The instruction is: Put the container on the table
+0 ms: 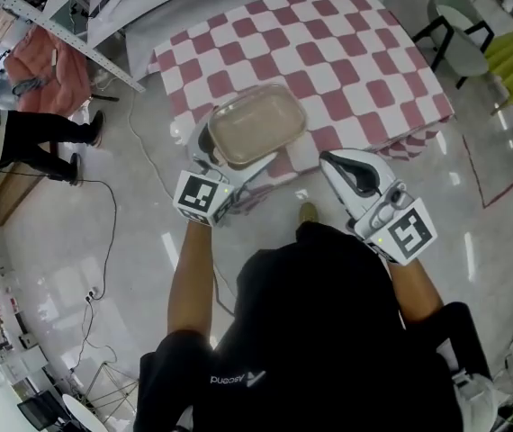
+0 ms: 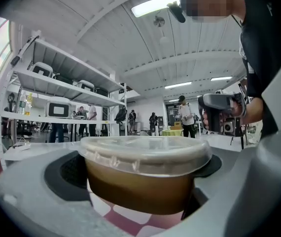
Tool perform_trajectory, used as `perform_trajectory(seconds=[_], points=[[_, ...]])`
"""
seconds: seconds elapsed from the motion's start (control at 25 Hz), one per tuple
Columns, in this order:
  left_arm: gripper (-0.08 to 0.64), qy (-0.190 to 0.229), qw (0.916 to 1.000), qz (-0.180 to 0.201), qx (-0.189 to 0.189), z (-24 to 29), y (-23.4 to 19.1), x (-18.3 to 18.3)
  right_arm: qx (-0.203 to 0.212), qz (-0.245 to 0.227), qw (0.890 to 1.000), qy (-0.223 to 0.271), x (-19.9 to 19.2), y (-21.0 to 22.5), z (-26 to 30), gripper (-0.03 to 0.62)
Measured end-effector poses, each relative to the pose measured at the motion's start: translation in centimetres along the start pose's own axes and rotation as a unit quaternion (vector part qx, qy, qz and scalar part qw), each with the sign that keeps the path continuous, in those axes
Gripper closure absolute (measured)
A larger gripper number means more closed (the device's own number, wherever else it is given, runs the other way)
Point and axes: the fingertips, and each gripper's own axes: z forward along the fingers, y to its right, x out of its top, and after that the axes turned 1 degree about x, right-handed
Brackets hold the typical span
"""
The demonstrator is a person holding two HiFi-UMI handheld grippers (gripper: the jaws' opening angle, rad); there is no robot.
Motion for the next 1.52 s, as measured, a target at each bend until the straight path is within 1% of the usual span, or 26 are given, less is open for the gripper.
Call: perform_trajectory(seconds=[0.08,0.2,0.32,0.44,0.68,0.8,1.0,1.08,1.24,1.36,1.52], points=[[-0.040,0.000,1.0000,0.004,0.006,2.2,-1.2,-1.0,0.011,-0.003,1.000,-0.010,-0.9,2.1,0.9,0.589],[-0.039,-0.024,0.9996,0.002,0.015,5.1,-2.7,-3.4,0.023,0.001,1.000,-0.017,-2.2,4.4,2.0,0.589],[-0.040,-0.053,0.9984,0.000,0.019,7.2,-3.8,-6.0,0.024,0.011,0.999,-0.019,-3.0,5.9,2.5,0.589],[-0.040,-0.069,0.9974,0.005,0.018,9.0,-5.0,-7.6,0.017,0.018,0.999,-0.028,-3.6,7.0,2.7,0.589],[-0.040,-0.099,0.9951,0.006,-0.002,11.5,-6.7,-10.4,-0.006,0.026,0.999,-0.040,-4.5,8.6,3.8,0.589],[-0.040,-0.123,0.9922,0.007,-0.020,12.1,-6.9,-11.7,-0.016,0.031,0.998,-0.046,-4.6,9.1,4.6,0.589],[-0.040,-0.151,0.9877,0.010,-0.040,12.3,-7.5,-13.1,-0.029,0.038,0.998,-0.050,-4.9,9.5,6.0,0.589],[-0.038,-0.172,0.9836,0.015,-0.052,12.2,-7.4,-13.7,-0.034,0.041,0.997,-0.052,-5.0,9.6,6.2,0.589],[-0.040,-0.228,0.9698,0.025,-0.084,11.5,-6.8,-15.9,-0.042,0.045,0.997,-0.052,-5.2,9.7,6.4,0.589],[-0.040,-0.267,0.9600,0.019,-0.083,10.8,-6.9,-17.5,-0.045,0.044,0.997,-0.052,-5.4,9.7,6.4,0.589],[-0.040,-0.318,0.9445,0.016,-0.079,9.8,-7.2,-19.0,-0.045,0.043,0.997,-0.051,-5.3,9.7,6.4,0.589]])
